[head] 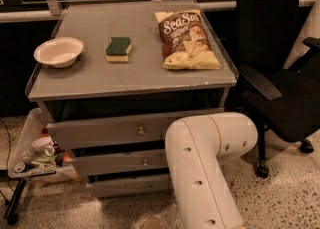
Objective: Close bottom drawer
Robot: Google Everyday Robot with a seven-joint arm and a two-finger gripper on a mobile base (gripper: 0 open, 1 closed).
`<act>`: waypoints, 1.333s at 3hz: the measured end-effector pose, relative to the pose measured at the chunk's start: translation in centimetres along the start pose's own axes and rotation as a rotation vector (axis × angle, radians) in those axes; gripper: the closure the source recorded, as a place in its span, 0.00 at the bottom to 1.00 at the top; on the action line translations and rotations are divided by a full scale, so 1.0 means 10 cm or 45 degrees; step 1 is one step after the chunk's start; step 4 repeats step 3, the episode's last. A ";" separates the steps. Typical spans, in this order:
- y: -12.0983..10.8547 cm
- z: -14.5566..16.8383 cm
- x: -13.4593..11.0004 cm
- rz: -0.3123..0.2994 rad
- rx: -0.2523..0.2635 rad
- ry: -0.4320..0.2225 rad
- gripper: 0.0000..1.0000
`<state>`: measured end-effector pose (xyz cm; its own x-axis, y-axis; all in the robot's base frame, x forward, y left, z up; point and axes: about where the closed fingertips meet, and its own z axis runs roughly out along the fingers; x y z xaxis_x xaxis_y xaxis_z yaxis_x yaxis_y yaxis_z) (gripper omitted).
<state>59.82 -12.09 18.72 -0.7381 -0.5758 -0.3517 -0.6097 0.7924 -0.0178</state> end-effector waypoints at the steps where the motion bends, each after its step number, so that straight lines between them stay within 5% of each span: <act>1: 0.00 0.00 0.00 0.000 0.000 0.000 0.12; 2: 0.00 0.00 0.00 0.000 0.000 0.000 0.00; 4: 0.00 0.00 0.00 0.000 0.000 0.000 0.00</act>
Offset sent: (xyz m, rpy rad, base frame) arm 0.0000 0.0000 0.0000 0.0000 0.0000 0.0000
